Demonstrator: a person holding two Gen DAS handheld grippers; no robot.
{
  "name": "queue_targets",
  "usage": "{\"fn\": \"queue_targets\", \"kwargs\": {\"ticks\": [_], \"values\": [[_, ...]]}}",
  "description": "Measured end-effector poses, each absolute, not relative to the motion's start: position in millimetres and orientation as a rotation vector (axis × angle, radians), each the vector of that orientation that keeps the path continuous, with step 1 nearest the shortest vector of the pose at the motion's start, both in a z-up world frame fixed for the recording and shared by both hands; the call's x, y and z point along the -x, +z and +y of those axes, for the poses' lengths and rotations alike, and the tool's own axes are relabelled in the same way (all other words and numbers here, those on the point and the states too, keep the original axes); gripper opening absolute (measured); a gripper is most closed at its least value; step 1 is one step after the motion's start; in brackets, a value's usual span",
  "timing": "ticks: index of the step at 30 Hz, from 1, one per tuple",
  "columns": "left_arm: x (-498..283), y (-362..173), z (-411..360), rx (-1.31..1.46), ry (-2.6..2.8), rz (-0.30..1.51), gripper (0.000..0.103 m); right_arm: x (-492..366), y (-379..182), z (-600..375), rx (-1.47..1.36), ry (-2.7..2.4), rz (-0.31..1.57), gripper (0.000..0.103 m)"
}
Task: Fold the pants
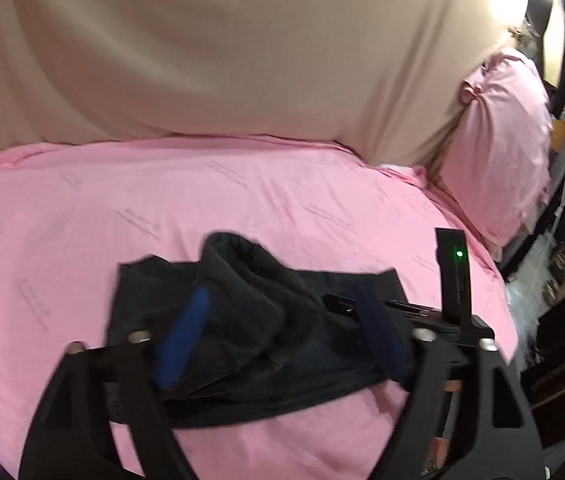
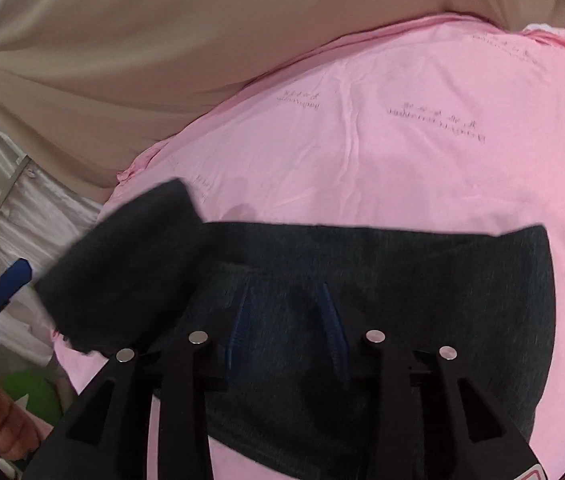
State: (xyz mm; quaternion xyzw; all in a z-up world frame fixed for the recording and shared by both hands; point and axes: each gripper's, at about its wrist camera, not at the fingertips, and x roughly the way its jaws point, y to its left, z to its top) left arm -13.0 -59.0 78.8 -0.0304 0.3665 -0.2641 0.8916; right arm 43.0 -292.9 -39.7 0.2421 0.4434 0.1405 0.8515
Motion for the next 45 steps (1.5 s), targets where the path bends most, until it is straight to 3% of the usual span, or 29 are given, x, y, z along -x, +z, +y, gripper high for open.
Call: {"fn": "queue_targets", "kwargs": {"ticks": [4,8,15,16,17,18,19,24,27,31,32,36,37,38,40,45], "values": [[26,83,-25,0.106,-0.516,0.719,0.092,-27,-40,-295,-0.534,0.312,0.928,0.040],[25,88,41,0.134,-0.325,0.688,0.096,-26,-35,-294,-0.543,0.341,0.929,0.059],[0,32,96,0.174,-0.116,0.819,0.096,-50,-56,-237,-0.473,0.438,1.064,0.059],[-1,26,98,0.187,-0.117,0.835,0.096,-52,-60,-231,-0.470,0.440,1.077,0.056],[-1,23,98,0.188,-0.116,0.841,0.096,-58,-62,-220,-0.446,0.435,1.087,0.031],[-1,20,99,0.186,-0.116,0.847,0.096,-62,-57,-210,-0.416,0.443,1.101,0.018],[1,20,101,0.184,-0.120,0.847,0.096,-62,-40,-202,-0.392,0.467,1.079,0.013],[5,30,106,0.171,-0.131,0.813,0.096,-25,88,-203,-0.231,0.506,0.803,0.011],[5,27,101,0.188,-0.161,0.817,0.096,-7,83,-251,-0.120,0.308,0.796,0.012],[-7,5,77,0.174,-0.193,0.878,0.096,-28,-41,-320,-0.266,0.100,1.092,0.014],[-12,1,68,0.173,-0.206,0.897,0.096,-25,-49,-324,-0.281,0.097,1.072,0.017],[-23,0,41,0.166,-0.257,0.928,0.096,-13,-38,-333,-0.348,0.144,0.966,0.020],[-24,0,35,0.165,-0.269,0.930,0.096,-11,-35,-334,-0.342,0.136,0.958,0.026],[-26,-2,27,0.166,-0.282,0.937,0.097,-10,-34,-335,-0.348,0.137,0.956,0.039],[-31,-14,13,0.169,-0.306,0.983,0.097,-3,-38,-339,-0.397,0.164,0.954,0.049],[-40,-56,-7,0.170,-0.335,1.118,0.097,16,-49,-341,-0.433,0.204,0.941,0.050]]}}
